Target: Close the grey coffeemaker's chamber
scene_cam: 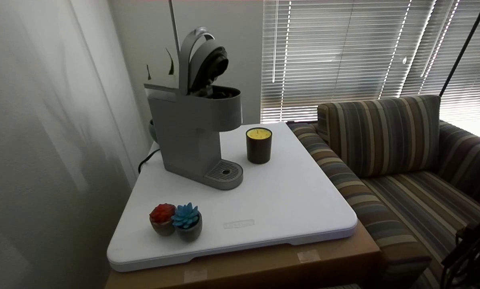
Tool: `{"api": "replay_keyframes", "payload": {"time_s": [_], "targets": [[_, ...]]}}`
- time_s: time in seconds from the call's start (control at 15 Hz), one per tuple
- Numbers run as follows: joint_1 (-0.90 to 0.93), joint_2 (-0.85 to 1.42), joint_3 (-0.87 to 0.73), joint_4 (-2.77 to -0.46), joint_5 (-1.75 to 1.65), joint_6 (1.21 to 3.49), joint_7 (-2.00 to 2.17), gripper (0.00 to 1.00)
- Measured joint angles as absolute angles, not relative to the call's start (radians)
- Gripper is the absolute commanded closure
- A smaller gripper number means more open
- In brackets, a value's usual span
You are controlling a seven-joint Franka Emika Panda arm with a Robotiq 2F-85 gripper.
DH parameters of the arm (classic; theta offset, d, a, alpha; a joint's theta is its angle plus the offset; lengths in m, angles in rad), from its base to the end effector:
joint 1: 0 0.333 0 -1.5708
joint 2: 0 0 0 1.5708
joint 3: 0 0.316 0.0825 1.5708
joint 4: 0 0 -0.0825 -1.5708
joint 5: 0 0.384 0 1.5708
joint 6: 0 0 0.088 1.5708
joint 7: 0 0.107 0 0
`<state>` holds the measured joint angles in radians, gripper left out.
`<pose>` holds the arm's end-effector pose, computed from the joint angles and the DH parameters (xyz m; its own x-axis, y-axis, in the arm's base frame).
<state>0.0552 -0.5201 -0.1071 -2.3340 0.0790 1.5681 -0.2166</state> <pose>0.3667 -0.0148 0.5103 0.9587 0.1899 -0.2118 0.1529 -0.9719 -0.1791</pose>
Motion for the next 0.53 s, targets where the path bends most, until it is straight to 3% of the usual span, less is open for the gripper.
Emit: {"api": "replay_keyframes", "payload": {"time_s": [0.53], "targets": [[0.053, -0.319, -0.07, -2.151, 0.057, 1.58, -0.09, 0.0]]}}
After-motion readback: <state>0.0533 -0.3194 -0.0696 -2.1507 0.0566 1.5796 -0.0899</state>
